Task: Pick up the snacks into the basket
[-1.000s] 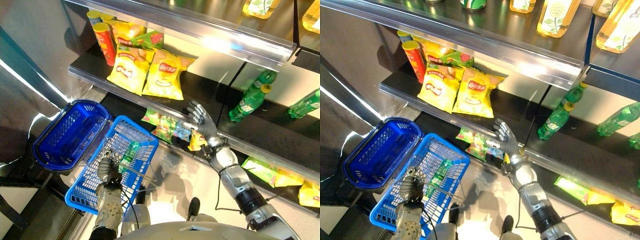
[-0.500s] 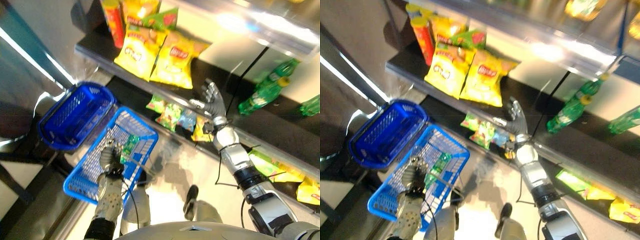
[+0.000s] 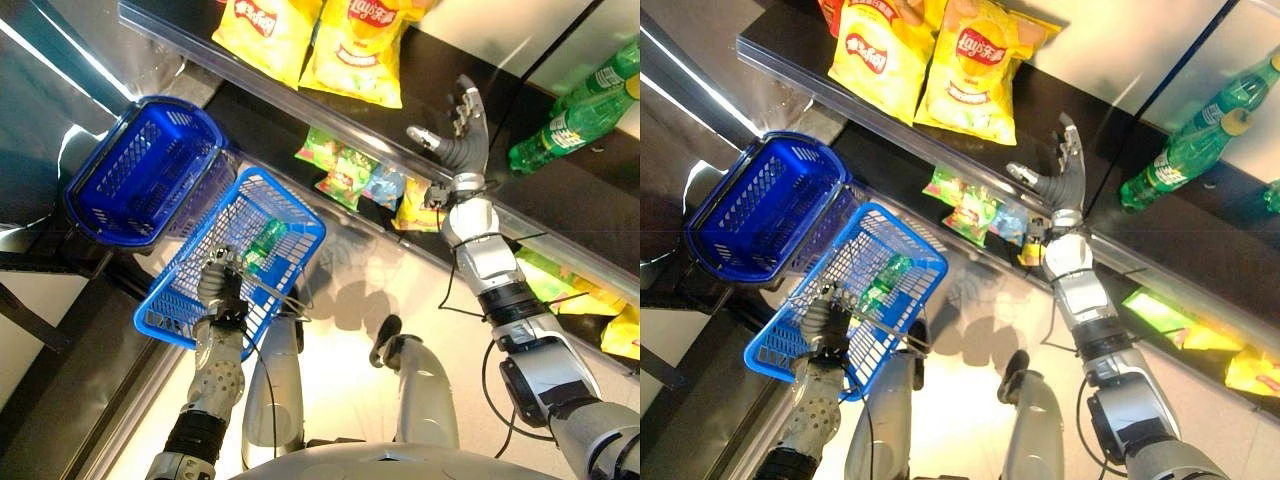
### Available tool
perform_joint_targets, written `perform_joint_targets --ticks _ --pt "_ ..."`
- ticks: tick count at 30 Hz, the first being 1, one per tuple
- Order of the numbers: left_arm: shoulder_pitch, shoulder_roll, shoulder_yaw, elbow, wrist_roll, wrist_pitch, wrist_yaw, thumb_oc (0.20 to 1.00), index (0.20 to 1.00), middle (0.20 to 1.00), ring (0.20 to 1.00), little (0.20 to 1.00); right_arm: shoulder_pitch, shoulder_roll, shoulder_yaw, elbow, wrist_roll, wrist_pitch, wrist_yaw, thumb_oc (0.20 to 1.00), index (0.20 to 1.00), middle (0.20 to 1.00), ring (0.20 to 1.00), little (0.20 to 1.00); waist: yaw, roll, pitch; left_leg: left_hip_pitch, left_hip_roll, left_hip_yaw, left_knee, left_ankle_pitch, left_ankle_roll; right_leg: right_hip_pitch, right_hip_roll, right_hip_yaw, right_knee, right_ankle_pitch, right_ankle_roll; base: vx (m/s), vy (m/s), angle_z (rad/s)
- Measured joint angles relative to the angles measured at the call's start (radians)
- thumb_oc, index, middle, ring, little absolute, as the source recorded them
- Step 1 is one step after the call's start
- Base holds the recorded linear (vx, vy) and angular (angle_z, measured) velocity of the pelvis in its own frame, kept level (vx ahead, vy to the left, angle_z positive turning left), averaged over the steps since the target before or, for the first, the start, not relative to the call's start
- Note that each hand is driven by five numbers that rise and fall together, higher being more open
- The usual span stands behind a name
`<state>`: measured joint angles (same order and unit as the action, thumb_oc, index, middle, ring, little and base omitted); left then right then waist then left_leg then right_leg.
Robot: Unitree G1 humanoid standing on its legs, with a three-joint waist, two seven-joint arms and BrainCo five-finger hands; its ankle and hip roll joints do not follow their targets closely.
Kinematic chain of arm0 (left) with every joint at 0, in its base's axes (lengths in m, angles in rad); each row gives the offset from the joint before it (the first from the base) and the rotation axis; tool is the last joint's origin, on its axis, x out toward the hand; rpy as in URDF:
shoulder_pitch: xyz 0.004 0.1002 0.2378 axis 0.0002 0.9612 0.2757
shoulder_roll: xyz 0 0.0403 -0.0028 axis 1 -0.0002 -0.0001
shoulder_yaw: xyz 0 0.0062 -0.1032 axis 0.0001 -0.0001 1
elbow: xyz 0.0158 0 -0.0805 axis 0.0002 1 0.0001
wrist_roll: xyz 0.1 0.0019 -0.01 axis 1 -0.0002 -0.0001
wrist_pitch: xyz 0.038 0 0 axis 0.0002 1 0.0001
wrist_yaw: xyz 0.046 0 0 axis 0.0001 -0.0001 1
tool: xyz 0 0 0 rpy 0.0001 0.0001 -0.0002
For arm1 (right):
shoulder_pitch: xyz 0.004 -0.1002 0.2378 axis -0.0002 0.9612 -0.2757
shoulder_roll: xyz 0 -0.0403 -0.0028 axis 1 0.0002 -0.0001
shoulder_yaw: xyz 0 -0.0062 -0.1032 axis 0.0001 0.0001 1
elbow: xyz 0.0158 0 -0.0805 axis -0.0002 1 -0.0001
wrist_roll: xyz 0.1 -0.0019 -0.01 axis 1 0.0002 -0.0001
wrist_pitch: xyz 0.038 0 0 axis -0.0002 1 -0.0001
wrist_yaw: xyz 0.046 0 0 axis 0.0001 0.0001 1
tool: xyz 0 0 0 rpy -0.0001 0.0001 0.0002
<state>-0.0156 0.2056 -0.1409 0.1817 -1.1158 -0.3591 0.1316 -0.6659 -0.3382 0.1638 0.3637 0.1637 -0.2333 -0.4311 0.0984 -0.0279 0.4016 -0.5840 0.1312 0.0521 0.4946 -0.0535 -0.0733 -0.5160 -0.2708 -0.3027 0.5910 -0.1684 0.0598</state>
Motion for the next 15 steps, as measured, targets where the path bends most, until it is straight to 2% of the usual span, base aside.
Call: perform_joint_targets --ticks 4,10,15 --pt "-0.009 0.007 -0.009 -0.002 -0.002 0.0 0.001 0.2 0.2 0.2 0.2 0.2 -0.051 -0.027 -0.004 0.028 -0.025 0.001 -0.033 1.0 1.0 1.0 1.0 1.0 0.0 0.0 0.0 -0.015 0.001 -0.002 0.011 -0.002 -0.001 -0.015 -0.002 0.0 0.017 -0.008 -0.003 0.01 -0.002 0.01" --pt "-0.008 0.02 -0.034 -0.004 -0.018 -0.004 0.001 0.2 0.2 0.2 0.2 0.2 -0.217 -0.075 0.009 0.191 -0.004 0.003 -0.04 1.0 1.0 1.0 1.0 1.0 0.003 0.0 0.0 -0.015 0.001 -0.003 0.011 -0.002 -0.002 -0.014 -0.003 -0.004 0.016 -0.009 -0.004 0.01 -0.007 0.0" --pt "-0.006 0.034 -0.04 -0.005 -0.039 -0.006 0.0 0.2 0.2 0.2 0.2 0.2 -0.45 -0.098 0.12 0.445 0.093 0.022 0.014 1.0 1.0 1.0 1.0 1.0 0.004 0.0 0.0 -0.015 -0.002 -0.006 0.009 0.001 -0.008 -0.01 -0.002 -0.009 0.014 -0.009 -0.004 0.0 -0.008 0.01"
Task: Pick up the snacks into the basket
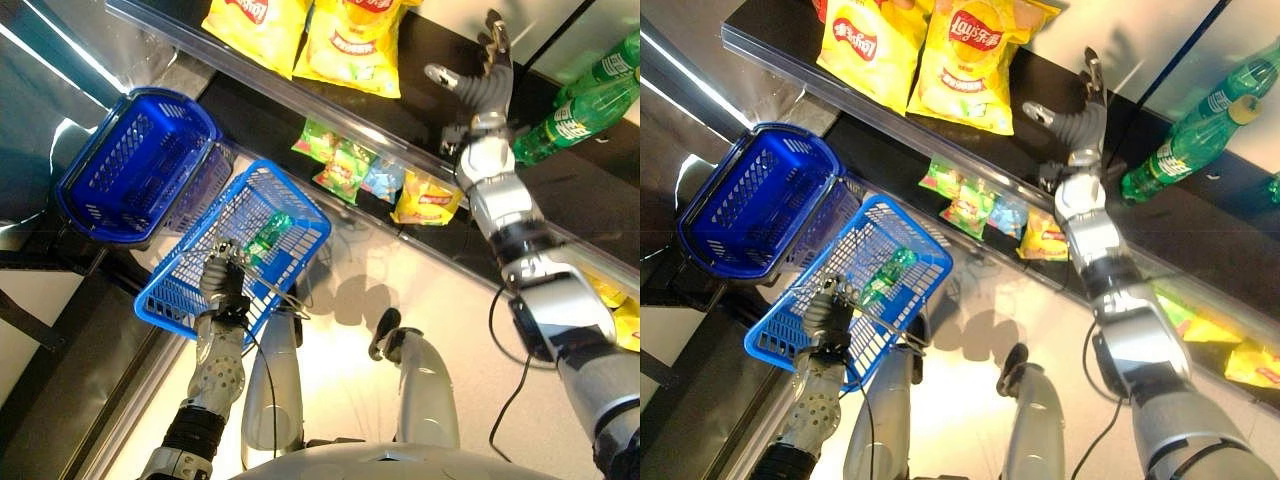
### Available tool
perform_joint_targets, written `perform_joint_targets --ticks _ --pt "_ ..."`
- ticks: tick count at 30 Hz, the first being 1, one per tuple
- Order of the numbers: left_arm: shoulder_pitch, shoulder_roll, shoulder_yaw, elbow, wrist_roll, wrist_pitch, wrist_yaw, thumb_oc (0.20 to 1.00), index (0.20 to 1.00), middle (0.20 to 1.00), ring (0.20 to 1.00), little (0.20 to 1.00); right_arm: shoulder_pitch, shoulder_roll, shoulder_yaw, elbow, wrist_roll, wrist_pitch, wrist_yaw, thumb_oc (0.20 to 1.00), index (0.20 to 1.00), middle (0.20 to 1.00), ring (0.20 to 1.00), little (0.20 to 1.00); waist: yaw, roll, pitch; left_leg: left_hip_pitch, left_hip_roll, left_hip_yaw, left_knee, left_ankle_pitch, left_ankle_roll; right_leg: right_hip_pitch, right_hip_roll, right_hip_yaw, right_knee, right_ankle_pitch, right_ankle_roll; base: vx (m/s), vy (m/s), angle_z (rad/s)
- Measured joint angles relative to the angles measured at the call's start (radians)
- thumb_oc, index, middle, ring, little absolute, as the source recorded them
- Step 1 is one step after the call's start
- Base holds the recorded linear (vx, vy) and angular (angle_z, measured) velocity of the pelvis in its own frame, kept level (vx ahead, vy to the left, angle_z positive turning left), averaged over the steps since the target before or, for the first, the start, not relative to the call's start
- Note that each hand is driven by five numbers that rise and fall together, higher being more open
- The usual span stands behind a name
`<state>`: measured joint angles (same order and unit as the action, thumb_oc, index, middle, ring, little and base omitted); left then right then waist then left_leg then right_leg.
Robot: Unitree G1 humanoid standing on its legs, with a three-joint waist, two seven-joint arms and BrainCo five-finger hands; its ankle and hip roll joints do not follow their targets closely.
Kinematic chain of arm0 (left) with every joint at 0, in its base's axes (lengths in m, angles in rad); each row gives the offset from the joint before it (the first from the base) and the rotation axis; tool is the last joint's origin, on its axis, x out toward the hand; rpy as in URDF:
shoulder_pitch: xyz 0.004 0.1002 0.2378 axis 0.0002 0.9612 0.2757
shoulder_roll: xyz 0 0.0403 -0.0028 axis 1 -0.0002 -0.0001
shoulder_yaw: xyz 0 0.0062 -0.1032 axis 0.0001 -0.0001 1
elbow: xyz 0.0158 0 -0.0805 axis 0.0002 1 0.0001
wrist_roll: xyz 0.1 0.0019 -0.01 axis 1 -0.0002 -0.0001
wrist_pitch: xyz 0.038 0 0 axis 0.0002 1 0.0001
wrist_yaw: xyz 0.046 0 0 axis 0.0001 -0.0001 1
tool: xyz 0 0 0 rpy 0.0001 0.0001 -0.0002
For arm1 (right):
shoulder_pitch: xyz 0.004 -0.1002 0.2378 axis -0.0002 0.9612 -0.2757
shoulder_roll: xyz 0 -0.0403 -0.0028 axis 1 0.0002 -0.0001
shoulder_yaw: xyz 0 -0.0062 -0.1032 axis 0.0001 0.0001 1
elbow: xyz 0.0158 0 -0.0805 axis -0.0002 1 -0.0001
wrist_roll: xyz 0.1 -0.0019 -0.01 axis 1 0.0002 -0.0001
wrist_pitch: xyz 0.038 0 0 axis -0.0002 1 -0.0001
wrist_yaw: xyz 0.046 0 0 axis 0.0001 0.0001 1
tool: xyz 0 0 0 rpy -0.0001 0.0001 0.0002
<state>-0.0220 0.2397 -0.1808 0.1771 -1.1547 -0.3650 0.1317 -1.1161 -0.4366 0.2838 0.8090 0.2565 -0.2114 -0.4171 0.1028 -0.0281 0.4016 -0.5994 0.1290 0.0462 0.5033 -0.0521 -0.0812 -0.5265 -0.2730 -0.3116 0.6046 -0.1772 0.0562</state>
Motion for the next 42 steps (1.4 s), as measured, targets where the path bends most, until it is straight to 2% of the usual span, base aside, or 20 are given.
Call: perform_joint_targets --ticks 3,7,14,32,36,42 --pt "-0.003 0.001 -0.012 -0.001 -0.005 -0.001 -0.003 0.2 0.2 0.2 0.2 0.2 -0.065 0.002 0.029 0.109 0.039 0.003 0.033 1.0 1.0 1.0 1.0 1.0 0.02 0.0 0.0 0.0 -0.003 -0.007 -0.003 0.0 0.0 0.008 0.001 -0.01 -0.003 0.0 0.0 0.01 -0.036 0.06" --pt "-0.001 0.007 -0.017 -0.001 -0.012 0.0 -0.004 0.2 0.2 0.2 0.2 0.2 -0.132 0.02 0.048 0.287 0.074 0.024 0.064 1.0 1.0 1.0 1.0 1.0 0.024 -0.001 -0.001 0.006 -0.01 -0.027 -0.005 0.001 0.0 0.037 -0.003 -0.031 -0.02 -0.001 0.003 0.01 -0.003 0.15" --pt "-0.003 0.021 -0.033 -0.001 -0.02 0.0 -0.01 0.2 0.2 0.2 0.2 0.2 -0.176 0.027 0.06 0.453 0.088 0.049 0.085 1.0 1.0 1.0 1.0 1.0 0.051 -0.002 -0.001 0.012 -0.028 -0.039 -0.017 0.007 0.008 0.059 -0.012 -0.052 -0.034 0.002 0.013 0.0 -0.013 0.09" --pt "-0.003 0.036 -0.04 -0.001 -0.039 0.001 -0.01 0.2 0.2 0.2 0.2 0.2 -0.178 0.07 0.067 0.51 0.087 0.088 0.123 1.0 1.0 1.0 1.0 1.0 0.062 -0.001 -0.002 0.015 -0.041 -0.051 -0.023 0.01 0.012 0.077 -0.02 -0.067 -0.046 0.005 0.02 0.0 0.0 0.02" --pt "-0.008 0.04 -0.058 -0.001 -0.038 0.003 -0.01 0.2 0.2 0.2 0.2 0.2 -0.183 0.07 0.069 0.547 0.084 0.098 0.126 1.0 1.0 1.0 1.0 1.0 0.077 0.0 -0.002 0.016 -0.048 -0.051 -0.026 0.011 0.014 0.077 -0.026 -0.068 -0.043 0.004 0.024 0.0 -0.002 0.01" --pt "-0.011 0.049 -0.08 -0.001 -0.039 0.01 -0.01 0.2 0.2 0.2 0.2 0.2 -0.231 0.065 0.09 0.653 0.003 0.143 0.13 1.0 1.0 1.0 1.0 1.0 0.086 0.004 -0.001 0.013 -0.066 -0.069 -0.039 0.021 0.017 0.088 -0.041 -0.088 -0.04 -0.004 0.033 0.04 -0.034 0.14"
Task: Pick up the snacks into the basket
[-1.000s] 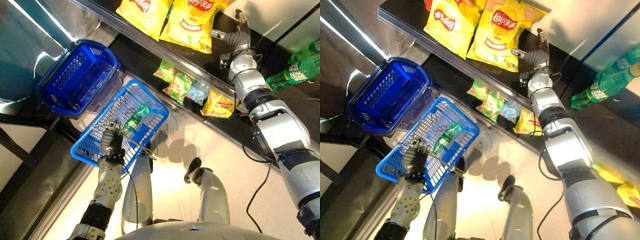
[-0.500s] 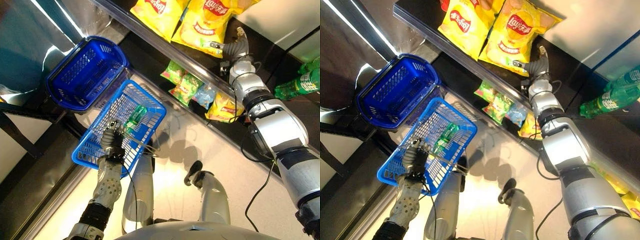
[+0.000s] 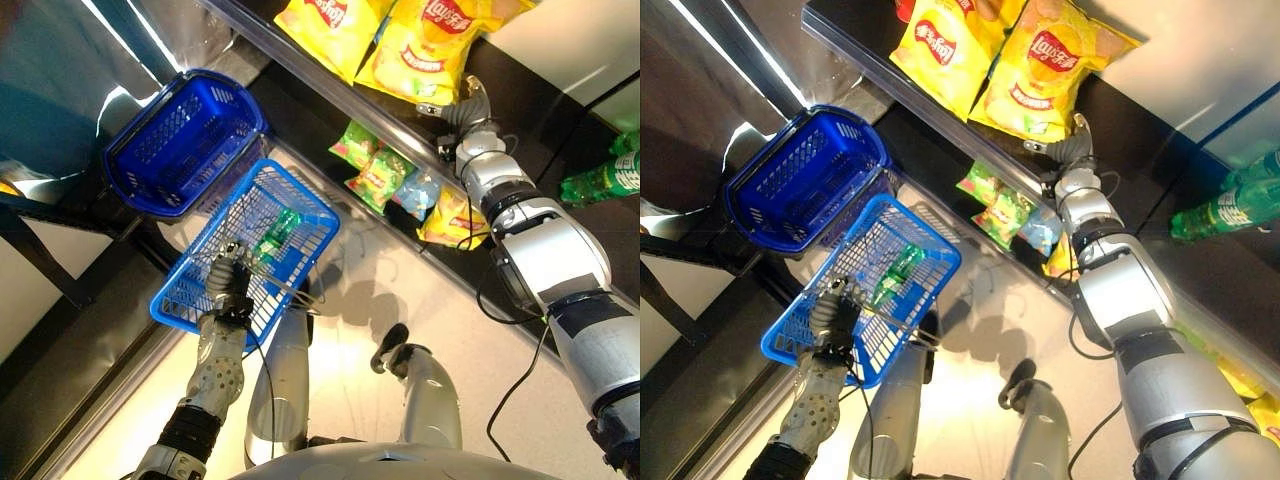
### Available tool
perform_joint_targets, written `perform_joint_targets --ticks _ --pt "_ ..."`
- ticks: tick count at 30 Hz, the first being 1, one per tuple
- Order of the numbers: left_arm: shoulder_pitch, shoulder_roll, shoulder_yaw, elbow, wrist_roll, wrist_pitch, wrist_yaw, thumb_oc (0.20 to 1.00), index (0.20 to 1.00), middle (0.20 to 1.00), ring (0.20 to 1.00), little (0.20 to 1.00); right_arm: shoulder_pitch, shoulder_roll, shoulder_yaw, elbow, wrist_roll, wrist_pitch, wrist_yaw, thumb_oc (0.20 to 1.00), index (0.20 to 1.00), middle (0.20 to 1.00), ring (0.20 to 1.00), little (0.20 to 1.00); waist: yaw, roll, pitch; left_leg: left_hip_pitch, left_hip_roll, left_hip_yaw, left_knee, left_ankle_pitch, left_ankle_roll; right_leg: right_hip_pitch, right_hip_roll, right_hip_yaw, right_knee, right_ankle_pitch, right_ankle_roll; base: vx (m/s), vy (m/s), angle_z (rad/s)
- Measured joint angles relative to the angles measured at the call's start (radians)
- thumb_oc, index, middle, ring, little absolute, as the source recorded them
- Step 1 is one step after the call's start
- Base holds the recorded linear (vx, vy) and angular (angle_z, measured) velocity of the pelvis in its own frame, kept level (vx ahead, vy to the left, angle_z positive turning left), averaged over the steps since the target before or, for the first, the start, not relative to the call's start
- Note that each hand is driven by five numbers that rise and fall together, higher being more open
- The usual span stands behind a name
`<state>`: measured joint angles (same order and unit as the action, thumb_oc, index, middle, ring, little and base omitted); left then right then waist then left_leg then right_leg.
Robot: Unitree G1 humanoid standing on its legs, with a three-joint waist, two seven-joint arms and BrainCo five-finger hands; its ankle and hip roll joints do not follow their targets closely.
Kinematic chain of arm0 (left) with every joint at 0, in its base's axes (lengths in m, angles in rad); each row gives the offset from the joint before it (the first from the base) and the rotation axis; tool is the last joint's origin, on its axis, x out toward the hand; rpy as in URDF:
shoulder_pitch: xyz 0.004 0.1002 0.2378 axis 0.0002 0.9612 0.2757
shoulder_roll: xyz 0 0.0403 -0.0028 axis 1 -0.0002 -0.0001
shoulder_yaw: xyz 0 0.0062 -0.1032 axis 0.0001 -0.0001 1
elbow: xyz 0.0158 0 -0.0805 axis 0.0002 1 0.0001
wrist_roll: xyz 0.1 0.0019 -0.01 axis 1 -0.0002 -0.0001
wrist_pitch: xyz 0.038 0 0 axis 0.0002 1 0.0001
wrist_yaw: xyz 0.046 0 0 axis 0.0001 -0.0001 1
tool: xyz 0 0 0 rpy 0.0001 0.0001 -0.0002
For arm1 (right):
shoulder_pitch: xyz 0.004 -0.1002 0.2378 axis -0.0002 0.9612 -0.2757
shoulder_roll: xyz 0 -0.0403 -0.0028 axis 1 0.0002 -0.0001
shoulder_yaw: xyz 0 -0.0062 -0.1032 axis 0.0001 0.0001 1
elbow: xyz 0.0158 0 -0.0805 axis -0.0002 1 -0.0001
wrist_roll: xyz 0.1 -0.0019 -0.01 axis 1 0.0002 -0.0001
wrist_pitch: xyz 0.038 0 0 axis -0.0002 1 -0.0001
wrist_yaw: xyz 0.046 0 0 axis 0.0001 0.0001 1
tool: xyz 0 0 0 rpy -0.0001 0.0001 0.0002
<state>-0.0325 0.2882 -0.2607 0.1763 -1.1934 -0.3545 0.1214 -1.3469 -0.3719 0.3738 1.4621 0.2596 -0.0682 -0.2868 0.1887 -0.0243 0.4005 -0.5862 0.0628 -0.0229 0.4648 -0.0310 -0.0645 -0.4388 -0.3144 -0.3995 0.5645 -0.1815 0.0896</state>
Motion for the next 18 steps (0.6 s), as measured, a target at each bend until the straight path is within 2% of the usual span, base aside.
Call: perform_joint_targets --ticks 7,12,13,15,18 --pt "-0.012 0.003 -0.043 -0.002 -0.003 0.018 -0.006 0.2 0.2 0.2 0.2 0.2 -0.009 -0.079 -0.004 0.035 -0.052 0.038 0.0 1.0 1.0 1.0 1.0 1.0 0.051 0.038 0.0 -0.003 -0.027 -0.035 -0.02 0.015 0.003 0.022 -0.019 -0.048 0.001 -0.01 0.009 0.01 -0.026 0.18" --pt "-0.015 0.003 -0.043 -0.002 -0.018 0.019 -0.006 0.2 0.2 0.2 0.2 0.2 -0.01 -0.1 -0.004 0.038 -0.053 0.053 0.001 1.0 1.0 1.0 1.0 1.0 0.062 0.039 0.0 -0.003 -0.034 -0.047 -0.03 0.02 0.0 0.025 -0.024 -0.057 0.003 -0.018 0.011 0.01 -0.009 0.1" --pt "-0.019 0.003 -0.043 -0.002 -0.018 0.02 -0.006 0.2 0.2 0.2 0.2 0.2 -0.01 -0.108 -0.004 0.038 -0.053 0.054 0.001 0.583 0.583 0.583 0.583 0.583 0.067 0.039 0.0 -0.003 -0.035 -0.048 -0.031 0.02 0.0 0.025 -0.025 -0.058 0.006 -0.021 0.011 0.0 0.0 0.0" --pt "-0.022 0.002 -0.043 -0.002 -0.018 0.022 -0.006 0.2 0.2 0.2 0.2 0.2 -0.011 -0.116 -0.004 0.044 -0.054 0.056 0.002 0.203 0.203 0.203 0.203 0.203 0.074 0.04 0.0 -0.004 -0.036 -0.051 -0.032 0.021 -0.002 0.025 -0.026 -0.062 0.007 -0.023 0.01 0.0 0.008 0.07" --pt "-0.024 0.003 -0.042 -0.003 -0.018 0.022 -0.006 0.2 0.2 0.2 0.2 0.2 -0.013 -0.129 -0.005 0.049 -0.074 0.063 -0.004 0.2 0.2 0.2 0.2 0.2 0.073 0.04 0.0 -0.007 -0.046 -0.065 -0.033 0.023 -0.003 0.027 -0.037 -0.076 0.017 -0.034 0.011 -0.01 0.014 0.14"
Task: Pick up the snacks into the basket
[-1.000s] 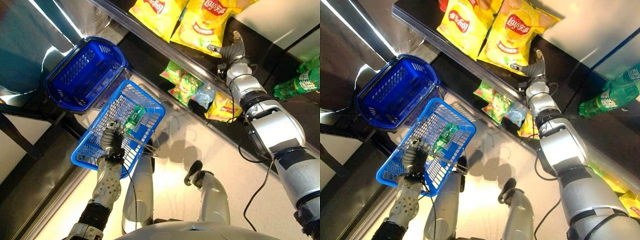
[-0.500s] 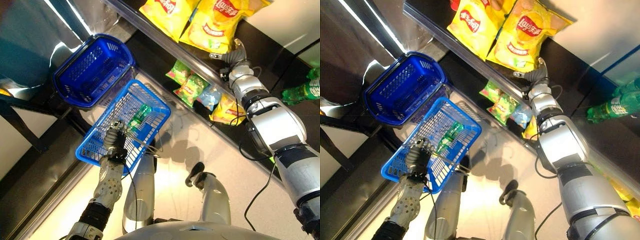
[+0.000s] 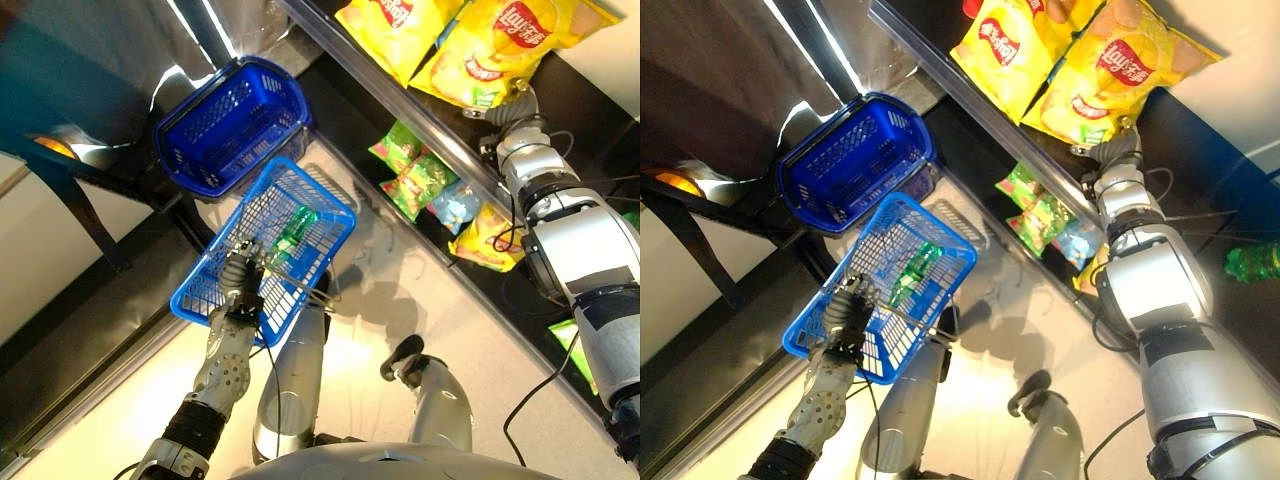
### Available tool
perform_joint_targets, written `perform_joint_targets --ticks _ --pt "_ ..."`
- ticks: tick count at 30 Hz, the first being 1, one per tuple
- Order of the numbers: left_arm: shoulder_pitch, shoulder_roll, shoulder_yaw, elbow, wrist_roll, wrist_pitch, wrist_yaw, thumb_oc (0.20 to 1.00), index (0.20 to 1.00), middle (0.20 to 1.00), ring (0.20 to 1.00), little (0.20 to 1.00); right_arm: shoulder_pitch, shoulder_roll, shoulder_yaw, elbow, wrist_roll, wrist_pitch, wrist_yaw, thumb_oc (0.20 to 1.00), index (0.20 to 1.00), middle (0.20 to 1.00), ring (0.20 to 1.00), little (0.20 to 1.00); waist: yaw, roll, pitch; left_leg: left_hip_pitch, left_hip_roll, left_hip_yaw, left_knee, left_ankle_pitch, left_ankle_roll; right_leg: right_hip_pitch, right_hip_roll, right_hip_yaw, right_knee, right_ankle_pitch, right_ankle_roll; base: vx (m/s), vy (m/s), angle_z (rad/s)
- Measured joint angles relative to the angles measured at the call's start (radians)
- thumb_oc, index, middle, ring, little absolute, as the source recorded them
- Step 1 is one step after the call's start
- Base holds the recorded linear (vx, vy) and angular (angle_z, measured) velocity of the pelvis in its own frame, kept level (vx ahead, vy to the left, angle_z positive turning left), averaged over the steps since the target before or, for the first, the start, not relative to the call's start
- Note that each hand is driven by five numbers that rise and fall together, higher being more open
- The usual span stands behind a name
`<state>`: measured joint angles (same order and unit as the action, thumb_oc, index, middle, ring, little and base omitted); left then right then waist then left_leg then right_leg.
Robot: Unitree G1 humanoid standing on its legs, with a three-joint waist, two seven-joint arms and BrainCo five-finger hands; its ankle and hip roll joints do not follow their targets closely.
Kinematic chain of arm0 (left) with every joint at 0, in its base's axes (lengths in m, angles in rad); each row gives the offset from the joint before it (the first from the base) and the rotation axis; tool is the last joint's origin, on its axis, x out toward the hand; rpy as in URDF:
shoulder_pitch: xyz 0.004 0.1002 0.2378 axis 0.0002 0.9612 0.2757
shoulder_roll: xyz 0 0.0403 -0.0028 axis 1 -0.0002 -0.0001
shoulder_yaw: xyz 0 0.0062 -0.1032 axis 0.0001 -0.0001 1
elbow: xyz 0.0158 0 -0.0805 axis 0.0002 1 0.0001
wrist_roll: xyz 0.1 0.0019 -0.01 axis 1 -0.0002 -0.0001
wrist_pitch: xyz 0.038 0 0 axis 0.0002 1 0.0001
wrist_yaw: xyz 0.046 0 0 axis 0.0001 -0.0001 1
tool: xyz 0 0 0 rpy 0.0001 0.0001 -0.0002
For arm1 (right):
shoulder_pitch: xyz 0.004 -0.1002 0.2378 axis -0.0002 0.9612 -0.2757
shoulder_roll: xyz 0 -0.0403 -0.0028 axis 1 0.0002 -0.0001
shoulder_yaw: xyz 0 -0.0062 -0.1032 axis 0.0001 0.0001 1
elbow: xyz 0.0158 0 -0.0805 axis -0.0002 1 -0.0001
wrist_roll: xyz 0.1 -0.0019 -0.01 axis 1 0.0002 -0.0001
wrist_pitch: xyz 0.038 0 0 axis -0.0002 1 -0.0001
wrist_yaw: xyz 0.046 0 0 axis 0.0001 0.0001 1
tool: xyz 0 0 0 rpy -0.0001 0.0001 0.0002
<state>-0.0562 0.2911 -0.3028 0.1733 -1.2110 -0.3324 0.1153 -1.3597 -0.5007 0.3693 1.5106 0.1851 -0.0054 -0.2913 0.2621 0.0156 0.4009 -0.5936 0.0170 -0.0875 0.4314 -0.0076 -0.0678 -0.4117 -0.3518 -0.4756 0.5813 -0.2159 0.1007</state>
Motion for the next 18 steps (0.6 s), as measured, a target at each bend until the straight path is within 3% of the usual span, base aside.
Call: perform_joint_targets --ticks 18 --pt "-0.029 0.004 -0.004 0.0 0.001 0.004 0.0 0.2 0.2 0.2 0.2 0.2 -0.015 -0.009 -0.021 -0.014 -0.017 -0.002 -0.047 0.2 0.2 0.2 0.2 0.2 -0.005 0.0 0.0 -0.01 0.005 0.002 0.021 0.0 0.002 -0.008 -0.002 0.006 0.014 0.002 -0.003 0.0 0.007 0.0"
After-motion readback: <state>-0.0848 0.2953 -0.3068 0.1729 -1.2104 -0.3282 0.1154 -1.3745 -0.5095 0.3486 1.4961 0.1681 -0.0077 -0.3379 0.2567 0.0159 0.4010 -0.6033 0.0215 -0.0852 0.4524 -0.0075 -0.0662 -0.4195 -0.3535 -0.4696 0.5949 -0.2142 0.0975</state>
